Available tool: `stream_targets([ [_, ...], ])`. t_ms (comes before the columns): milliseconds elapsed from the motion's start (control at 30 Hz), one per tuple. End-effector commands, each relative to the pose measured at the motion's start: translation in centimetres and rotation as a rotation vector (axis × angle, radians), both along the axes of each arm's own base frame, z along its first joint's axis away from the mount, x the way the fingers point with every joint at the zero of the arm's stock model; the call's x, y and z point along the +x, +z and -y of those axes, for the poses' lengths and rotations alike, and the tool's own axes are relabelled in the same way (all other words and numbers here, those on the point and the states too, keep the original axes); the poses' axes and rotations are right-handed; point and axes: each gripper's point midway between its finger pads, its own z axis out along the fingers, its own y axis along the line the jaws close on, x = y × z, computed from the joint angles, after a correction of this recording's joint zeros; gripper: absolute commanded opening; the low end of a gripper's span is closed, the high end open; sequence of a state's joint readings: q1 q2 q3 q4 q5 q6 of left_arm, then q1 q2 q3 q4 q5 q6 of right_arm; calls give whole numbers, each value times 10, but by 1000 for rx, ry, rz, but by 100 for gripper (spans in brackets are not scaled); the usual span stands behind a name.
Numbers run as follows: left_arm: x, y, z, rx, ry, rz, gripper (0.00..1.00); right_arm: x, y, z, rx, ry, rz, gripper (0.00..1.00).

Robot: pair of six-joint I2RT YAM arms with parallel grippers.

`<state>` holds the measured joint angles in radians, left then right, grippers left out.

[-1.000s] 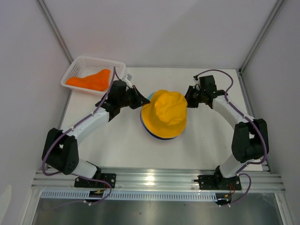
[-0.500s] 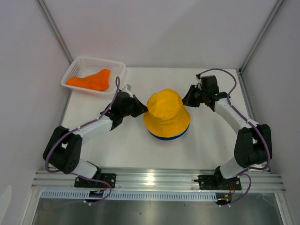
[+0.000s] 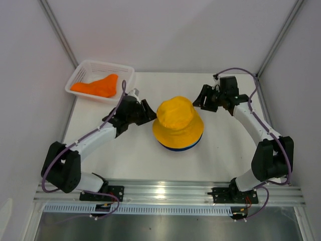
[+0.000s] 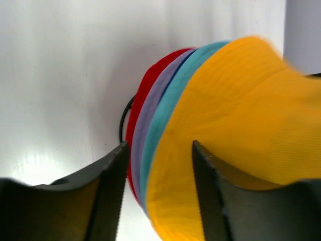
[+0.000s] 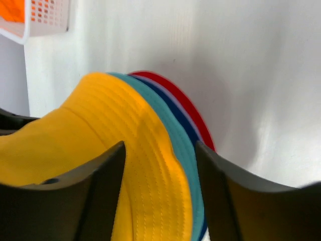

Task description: Stack the hats

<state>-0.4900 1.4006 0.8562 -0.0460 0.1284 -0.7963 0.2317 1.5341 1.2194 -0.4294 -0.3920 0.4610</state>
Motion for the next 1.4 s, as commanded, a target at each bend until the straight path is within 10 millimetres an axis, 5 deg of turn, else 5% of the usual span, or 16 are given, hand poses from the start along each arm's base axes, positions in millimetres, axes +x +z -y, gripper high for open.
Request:
stream_targets([
  [0, 12, 77, -17, 50, -1, 149, 58, 16, 60, 20, -28, 4, 148, 64],
  [100, 20, 120, -47, 76, 53, 217, 78, 28, 100, 44, -43, -40, 217, 87],
  [233, 41, 168, -118, 142, 237, 319, 97, 33, 159, 71, -29, -110, 354, 93],
  [333, 63, 182, -172, 216, 393, 299, 99, 24, 184, 65, 3, -81, 431, 95],
  [400, 78, 195, -203, 257, 478, 291, 99, 10, 186, 42, 52, 32, 448, 98],
  [433, 94, 189, -210, 281, 492, 263, 100, 1, 186, 34, 56, 86, 467, 99],
  [567, 137, 167, -234, 353, 535, 184, 99, -26, 135, 8, 10, 198, 385, 100],
  [633, 154, 173, -254, 390, 568, 181, 99, -34, 115, -1, 1, 218, 346, 100],
  [667, 169, 144, -259, 419, 560, 118, 100, -35, 107, -6, 15, 217, 330, 99],
  [733, 187, 148, -268, 451, 557, 127, 100, -44, 69, -10, 25, 226, 245, 99],
  [767, 202, 115, -269, 475, 533, 63, 100, -44, 60, -11, 28, 222, 237, 100],
  [833, 222, 123, -271, 492, 519, 91, 99, -43, 29, -5, -12, 190, 182, 100],
  [900, 239, 92, -272, 523, 485, 38, 99, -36, 14, 0, -50, 167, 161, 100],
  [933, 248, 97, -272, 524, 478, 61, 99, -31, 13, 2, -67, 152, 165, 99],
  [1100, 274, 44, -268, 599, 327, 58, 99, 4, 34, 24, -189, 47, 286, 99],
  [1367, 283, -2, -263, 691, 131, 39, 99, 31, 152, 68, -145, -112, 552, 100],
])
